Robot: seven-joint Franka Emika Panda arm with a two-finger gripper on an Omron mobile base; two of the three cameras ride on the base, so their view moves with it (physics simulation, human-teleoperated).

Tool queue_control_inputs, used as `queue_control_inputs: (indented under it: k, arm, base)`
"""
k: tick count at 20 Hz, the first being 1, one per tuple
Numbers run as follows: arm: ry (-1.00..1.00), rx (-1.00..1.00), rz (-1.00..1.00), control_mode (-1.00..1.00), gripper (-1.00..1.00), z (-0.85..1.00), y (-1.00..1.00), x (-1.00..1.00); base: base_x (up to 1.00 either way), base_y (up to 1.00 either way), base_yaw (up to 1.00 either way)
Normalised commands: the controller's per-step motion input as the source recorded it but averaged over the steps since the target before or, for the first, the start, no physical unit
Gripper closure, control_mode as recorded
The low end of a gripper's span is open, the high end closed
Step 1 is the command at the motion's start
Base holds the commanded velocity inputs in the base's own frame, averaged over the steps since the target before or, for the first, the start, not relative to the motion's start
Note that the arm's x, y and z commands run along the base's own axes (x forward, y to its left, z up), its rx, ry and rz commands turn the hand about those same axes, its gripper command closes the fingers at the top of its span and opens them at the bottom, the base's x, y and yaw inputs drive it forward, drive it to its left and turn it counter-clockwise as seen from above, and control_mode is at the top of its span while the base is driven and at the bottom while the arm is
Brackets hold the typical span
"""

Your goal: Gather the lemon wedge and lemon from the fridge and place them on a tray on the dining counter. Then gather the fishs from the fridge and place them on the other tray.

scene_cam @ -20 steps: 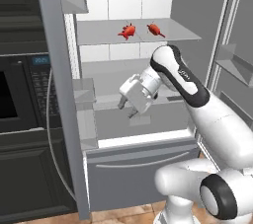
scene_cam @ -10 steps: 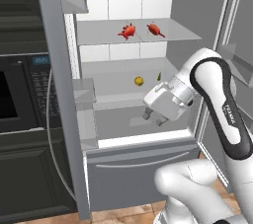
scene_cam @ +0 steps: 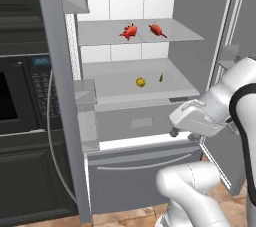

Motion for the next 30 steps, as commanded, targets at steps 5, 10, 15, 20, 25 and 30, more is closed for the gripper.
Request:
queue_control_inputs:
  k: [5,10,15,20,25,30]
  arm:
    - [0.0,-0.18,-0.19,-1.0,-1.0,0.24,-0.41,-0.3]
    - [0.0,-0.15,-0.16,-1.0,-1.0,0.06,-0.37,-0.24]
    - [0.0,-0.13,-0.07,-1.0,-1.0,-0.03,-0.21,-0.06]
    - [-0.06,-0.24,-0.09,-1.0,-1.0,0.0,-0.19,-0.02]
    - [-0.01,-0.05,-0.01,-1.0,-1.0,0.0,-0.01,-0.01]
    - [0.0,0.0,0.0,-1.0,-1.0,0.0,0.0,0.0]
  base:
    - [0.0,0.0,0.0]
    - [0.0,0.0,0.0]
    - [0.0,0.0,0.0]
    - [0.0,0.0,0.0]
    - [0.0,0.0,0.0]
    - [0.0,0.0,0.0]
